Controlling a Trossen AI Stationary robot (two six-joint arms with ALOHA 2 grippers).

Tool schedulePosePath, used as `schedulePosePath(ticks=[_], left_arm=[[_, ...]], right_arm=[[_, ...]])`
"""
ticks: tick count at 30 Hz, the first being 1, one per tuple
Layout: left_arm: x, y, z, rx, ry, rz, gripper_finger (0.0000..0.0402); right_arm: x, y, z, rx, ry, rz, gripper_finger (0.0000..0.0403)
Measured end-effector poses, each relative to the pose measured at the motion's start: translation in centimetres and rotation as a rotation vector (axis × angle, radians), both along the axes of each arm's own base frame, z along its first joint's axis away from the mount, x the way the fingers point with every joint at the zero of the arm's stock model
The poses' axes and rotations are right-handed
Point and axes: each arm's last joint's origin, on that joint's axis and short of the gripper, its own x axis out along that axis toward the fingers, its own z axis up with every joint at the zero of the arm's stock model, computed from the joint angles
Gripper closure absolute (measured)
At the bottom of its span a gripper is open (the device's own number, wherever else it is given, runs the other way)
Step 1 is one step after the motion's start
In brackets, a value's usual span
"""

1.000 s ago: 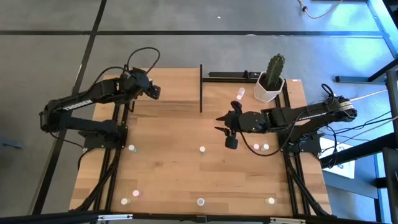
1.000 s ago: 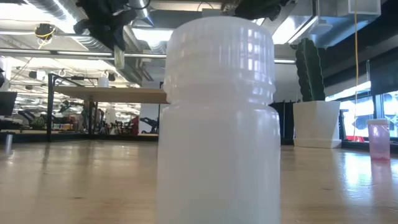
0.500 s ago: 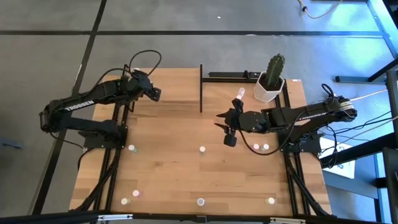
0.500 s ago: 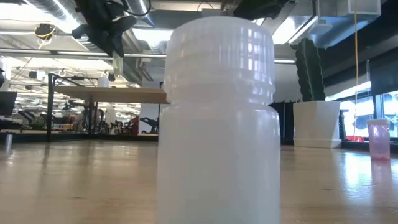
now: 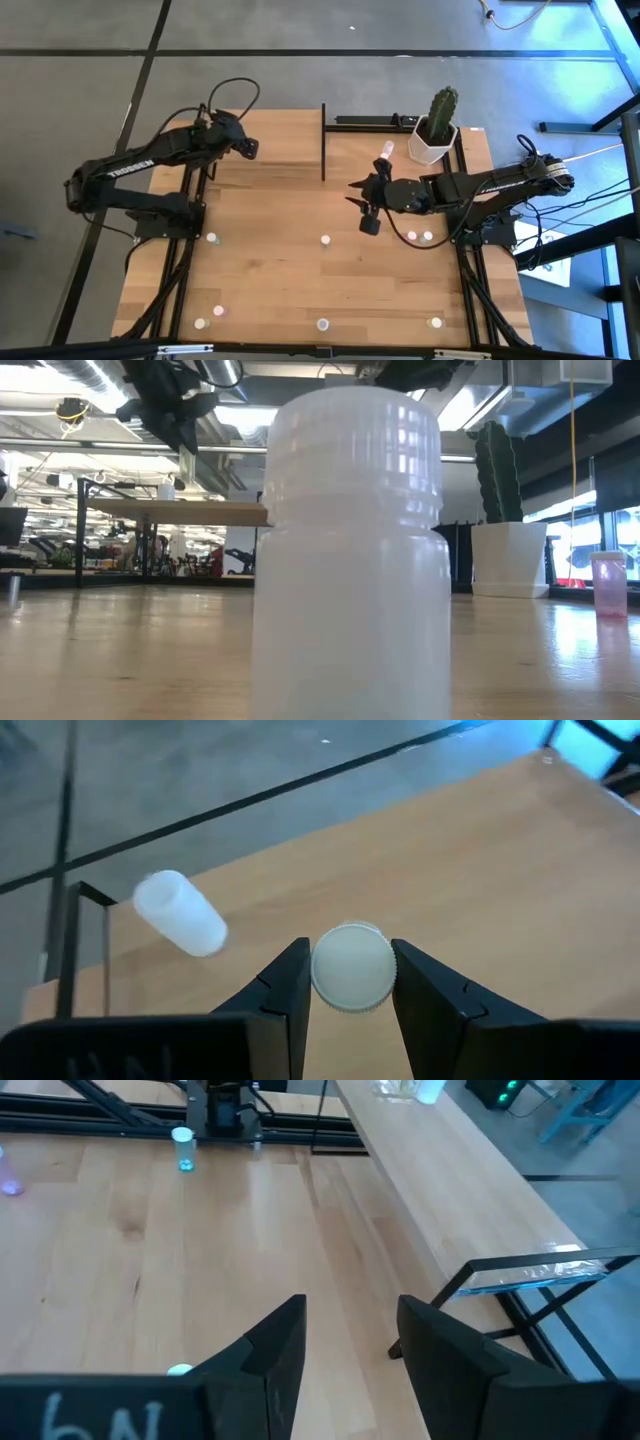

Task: Pick and place medicine bottles onto shelf by color
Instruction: Put the top yellow pill bottle on the shelf

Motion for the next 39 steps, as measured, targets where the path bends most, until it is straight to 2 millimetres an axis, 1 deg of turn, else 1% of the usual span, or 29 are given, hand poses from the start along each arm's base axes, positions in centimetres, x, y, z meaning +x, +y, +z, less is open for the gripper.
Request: schedulePosePath(ticks=[10, 17, 26, 30, 39], left_arm=[[0.9, 2.9, -1.2, -0.013, 0.025, 0.106, 0.0294], [1.6, 4.8, -2.0, -0.010, 0.047, 0.124, 0.0294], [1.3, 5.6, -2.2, -0.028, 0.035, 0.147, 0.0294], [1.2, 5.7, -2.2, -0.029, 0.035, 0.151, 0.0294], [1.6, 6.3, -2.5, -0.019, 0.060, 0.133, 0.0294]], right_arm=[[0.0, -0.1, 0.0, -0.010, -0.003, -0.016, 0.0242], [0.0, -0.1, 0.0, -0.011, -0.004, -0.018, 0.0242], [-0.2, -0.5, 0.2, -0.067, -0.033, -0.168, 0.0242], [-0.1, -0.4, 0.2, -0.036, -0.041, -0.164, 0.0242], [-0.1, -0.2, 0.1, 0.006, -0.029, -0.088, 0.0242]])
